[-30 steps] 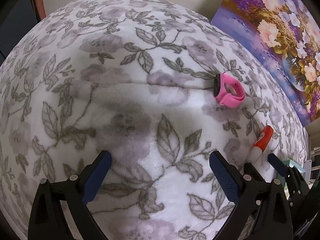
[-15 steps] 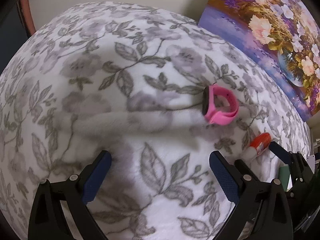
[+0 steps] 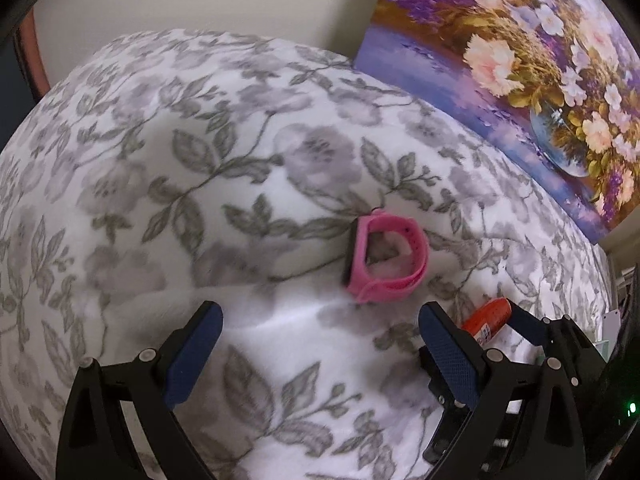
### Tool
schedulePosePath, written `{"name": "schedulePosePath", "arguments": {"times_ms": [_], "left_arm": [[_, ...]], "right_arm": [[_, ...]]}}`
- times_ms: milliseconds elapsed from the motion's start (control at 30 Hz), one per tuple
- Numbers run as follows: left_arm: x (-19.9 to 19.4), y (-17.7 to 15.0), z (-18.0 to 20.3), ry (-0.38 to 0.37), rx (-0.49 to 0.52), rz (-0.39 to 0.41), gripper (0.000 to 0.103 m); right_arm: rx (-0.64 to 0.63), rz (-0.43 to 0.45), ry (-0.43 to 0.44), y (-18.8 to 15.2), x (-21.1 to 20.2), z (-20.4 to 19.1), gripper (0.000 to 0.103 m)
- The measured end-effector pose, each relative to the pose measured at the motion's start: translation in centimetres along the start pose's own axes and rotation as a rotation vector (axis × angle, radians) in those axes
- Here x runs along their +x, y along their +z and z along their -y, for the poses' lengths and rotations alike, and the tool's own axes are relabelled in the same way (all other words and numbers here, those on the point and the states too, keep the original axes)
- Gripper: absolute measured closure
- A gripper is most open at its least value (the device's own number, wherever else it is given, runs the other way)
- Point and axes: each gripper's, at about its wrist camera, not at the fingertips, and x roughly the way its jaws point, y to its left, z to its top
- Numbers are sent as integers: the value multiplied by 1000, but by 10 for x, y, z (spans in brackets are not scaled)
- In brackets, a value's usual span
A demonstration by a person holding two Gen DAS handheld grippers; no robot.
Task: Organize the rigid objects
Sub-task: 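Close the left tool on the pink watch while the right tool grasps the glue stick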
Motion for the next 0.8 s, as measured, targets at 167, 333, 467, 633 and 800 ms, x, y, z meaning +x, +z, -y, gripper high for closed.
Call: {"name": "schedulePosePath", "arguments": {"times_ms": [167, 333, 467, 633, 800], "left_arm": [[3, 3, 13, 2, 41, 25, 5], [10, 8, 28, 25, 92, 47, 5], [15, 11, 34, 23, 109, 59, 18], [19, 13, 35, 26, 106, 53, 42], [13, 11, 39, 22, 124, 61, 50]], "right_arm": [[7, 4, 8, 1, -1, 5, 23], [30, 3, 11, 1, 0, 14, 23], [47, 2, 17, 1, 0, 19, 23], [56, 3, 26, 2, 0, 21, 23], [71, -4, 14, 1, -2, 24, 23]]}}
